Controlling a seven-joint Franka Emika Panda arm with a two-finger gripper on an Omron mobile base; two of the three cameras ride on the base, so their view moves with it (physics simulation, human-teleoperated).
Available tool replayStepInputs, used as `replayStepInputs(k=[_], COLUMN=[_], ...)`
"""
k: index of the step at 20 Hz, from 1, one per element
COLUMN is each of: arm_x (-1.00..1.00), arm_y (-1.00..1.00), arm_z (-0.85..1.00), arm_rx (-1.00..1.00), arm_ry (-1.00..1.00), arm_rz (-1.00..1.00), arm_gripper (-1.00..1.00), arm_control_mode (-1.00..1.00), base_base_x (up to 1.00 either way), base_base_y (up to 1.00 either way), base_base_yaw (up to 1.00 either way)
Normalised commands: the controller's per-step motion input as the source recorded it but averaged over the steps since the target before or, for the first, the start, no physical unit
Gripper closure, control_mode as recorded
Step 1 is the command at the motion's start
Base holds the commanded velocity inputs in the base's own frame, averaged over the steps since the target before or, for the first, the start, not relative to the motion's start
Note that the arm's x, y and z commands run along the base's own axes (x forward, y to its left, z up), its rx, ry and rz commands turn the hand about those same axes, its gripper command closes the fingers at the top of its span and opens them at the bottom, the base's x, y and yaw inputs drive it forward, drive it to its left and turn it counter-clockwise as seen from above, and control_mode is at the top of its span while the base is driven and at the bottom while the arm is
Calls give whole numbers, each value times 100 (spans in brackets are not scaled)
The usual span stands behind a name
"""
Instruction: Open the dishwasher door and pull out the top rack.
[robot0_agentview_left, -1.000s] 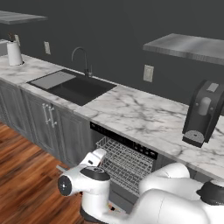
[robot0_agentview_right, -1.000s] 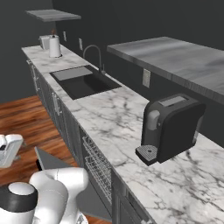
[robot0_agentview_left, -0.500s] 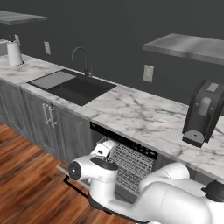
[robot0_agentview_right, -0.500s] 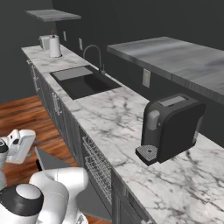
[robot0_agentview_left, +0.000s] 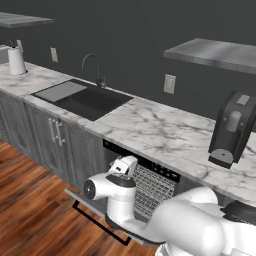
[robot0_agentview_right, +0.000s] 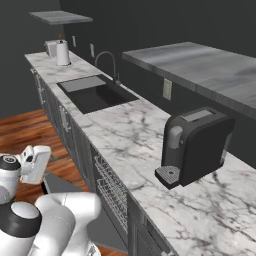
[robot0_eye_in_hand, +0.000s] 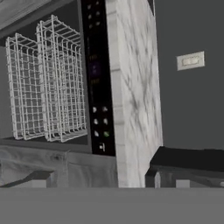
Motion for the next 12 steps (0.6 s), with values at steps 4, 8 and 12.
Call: replayStepInputs(k=[4,8,12], arm_x=[44,34,28], arm_y=[-12,-8,-9], arm_z=[-19,-31,-40], arm_rx=[-5,-2,0], arm_ry=[5,3,5], arm_rz=[-7,-5,-2], arm_gripper=[-100,-100,-100], arm_control_mode=[-100,-100,-100], base_base_x=[0,0,0], base_base_y=[0,0,0], base_base_yaw=[0,0,0])
